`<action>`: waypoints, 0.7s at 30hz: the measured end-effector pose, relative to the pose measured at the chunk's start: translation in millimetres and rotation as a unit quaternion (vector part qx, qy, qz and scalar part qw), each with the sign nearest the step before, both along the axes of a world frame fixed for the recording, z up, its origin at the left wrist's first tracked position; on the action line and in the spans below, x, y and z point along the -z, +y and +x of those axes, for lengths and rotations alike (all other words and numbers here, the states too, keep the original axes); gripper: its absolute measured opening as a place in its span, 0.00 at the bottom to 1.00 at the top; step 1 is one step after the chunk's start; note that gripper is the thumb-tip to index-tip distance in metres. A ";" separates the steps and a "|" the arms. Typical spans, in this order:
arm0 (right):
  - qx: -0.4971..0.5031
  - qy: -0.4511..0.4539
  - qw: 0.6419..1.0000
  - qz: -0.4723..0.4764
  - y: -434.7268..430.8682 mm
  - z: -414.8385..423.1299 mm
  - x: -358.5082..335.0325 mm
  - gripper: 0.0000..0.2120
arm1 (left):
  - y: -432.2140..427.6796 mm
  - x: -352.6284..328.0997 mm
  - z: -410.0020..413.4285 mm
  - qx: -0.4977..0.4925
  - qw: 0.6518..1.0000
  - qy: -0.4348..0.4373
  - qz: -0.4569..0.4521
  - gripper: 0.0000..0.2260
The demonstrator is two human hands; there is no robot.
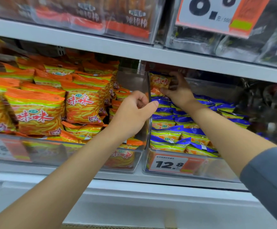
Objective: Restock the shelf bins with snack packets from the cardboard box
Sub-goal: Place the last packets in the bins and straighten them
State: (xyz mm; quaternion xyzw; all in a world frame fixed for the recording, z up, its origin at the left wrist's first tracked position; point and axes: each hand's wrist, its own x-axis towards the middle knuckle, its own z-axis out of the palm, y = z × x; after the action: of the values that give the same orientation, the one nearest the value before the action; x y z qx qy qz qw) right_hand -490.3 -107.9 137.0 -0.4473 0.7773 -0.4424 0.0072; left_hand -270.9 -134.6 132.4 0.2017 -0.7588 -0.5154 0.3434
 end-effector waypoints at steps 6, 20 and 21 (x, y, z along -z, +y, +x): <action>0.025 0.052 0.998 -0.002 28.0 17.7 -8.0 0.33 | 4.3 -6.1 5.7 0.001 0.999 -0.010 0.030 0.11; 0.021 -0.096 0.995 -0.022 199.5 213.6 55.5 0.05 | 112.3 42.8 129.3 -0.012 0.986 -0.167 0.007 0.09; 0.002 -0.117 0.993 0.022 212.8 226.3 75.7 0.05 | 119.3 62.3 144.9 -0.012 0.979 -0.201 0.022 0.08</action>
State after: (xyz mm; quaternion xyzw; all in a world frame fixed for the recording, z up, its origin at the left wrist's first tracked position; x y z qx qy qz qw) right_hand -264.1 104.9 61.3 -0.3908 0.7816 -0.4741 0.1073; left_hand -126.0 -15.3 70.1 0.3175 -0.7982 -0.4772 0.1852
